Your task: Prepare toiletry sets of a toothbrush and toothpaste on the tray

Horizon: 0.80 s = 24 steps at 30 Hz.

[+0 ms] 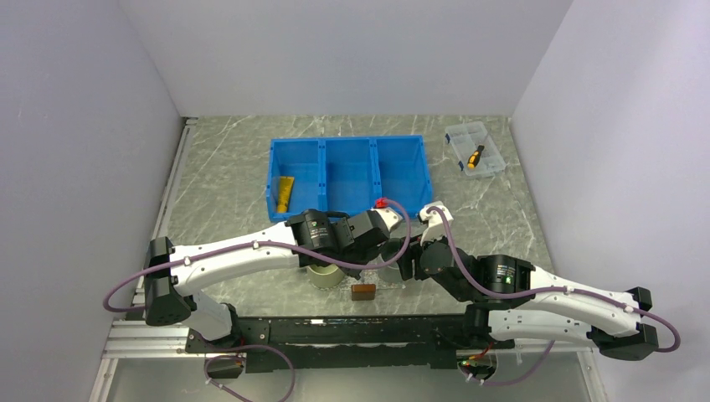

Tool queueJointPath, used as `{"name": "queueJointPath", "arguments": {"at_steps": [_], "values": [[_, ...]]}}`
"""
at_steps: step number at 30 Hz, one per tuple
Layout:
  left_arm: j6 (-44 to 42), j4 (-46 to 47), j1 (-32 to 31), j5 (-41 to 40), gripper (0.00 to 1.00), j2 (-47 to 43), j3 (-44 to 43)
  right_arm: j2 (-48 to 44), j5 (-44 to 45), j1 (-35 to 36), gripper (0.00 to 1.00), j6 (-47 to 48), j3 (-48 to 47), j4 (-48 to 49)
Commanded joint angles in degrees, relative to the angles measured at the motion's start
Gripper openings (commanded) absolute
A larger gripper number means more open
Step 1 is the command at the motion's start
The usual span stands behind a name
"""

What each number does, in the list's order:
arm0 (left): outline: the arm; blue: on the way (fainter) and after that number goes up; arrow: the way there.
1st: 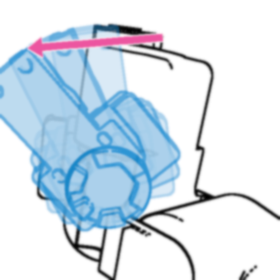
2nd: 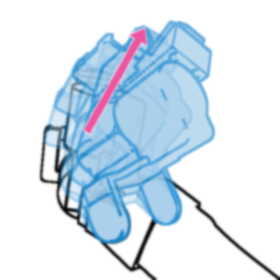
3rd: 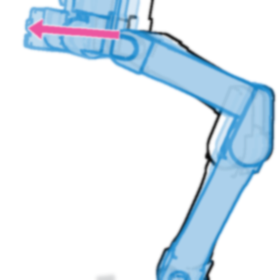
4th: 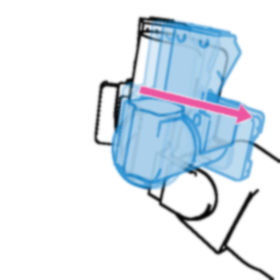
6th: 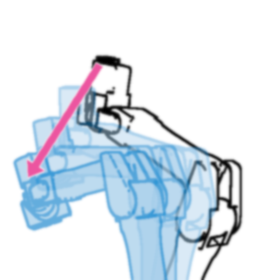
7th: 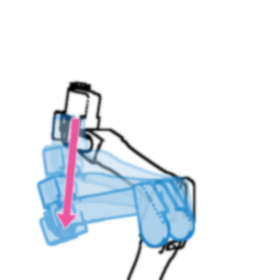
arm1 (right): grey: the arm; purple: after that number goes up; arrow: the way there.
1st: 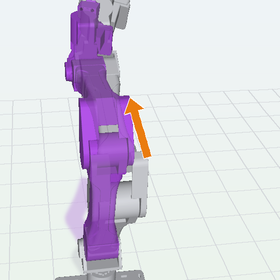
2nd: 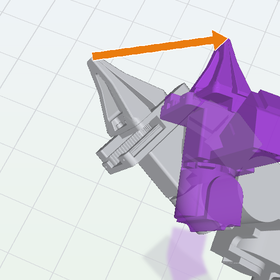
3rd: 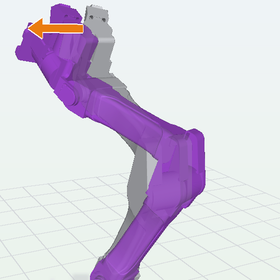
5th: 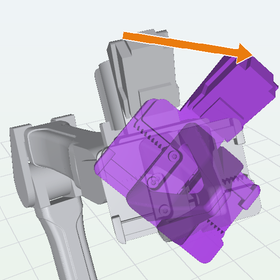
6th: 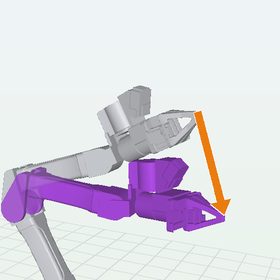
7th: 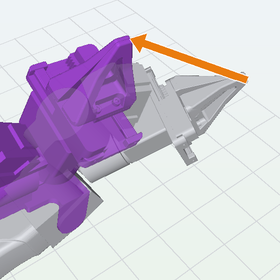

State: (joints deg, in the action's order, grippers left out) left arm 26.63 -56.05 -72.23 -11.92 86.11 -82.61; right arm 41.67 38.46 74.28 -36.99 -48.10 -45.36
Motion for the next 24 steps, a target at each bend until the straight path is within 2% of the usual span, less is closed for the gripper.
{"name": "queueJointPath", "arguments": {"at_steps": [1,12,24], "values": [[-0.4,-0.9,-0.5,-0.8,0.0,0.9,-1.5,-0.4,0.0,-0.1,0.64,-0.4,0.2,2.2],[-0.3,-0.7,-0.7,-0.7,0.0,3.0,-1.8,-0.9,-0.2,-0.1,0.64,-0.9,0.8,1.9],[-0.8,-1.6,-0.7,-1.9,0.14,5.1,-3.7,-2.0,-0.2,-0.1,0.64,-1.3,1.3,1.6]]}}
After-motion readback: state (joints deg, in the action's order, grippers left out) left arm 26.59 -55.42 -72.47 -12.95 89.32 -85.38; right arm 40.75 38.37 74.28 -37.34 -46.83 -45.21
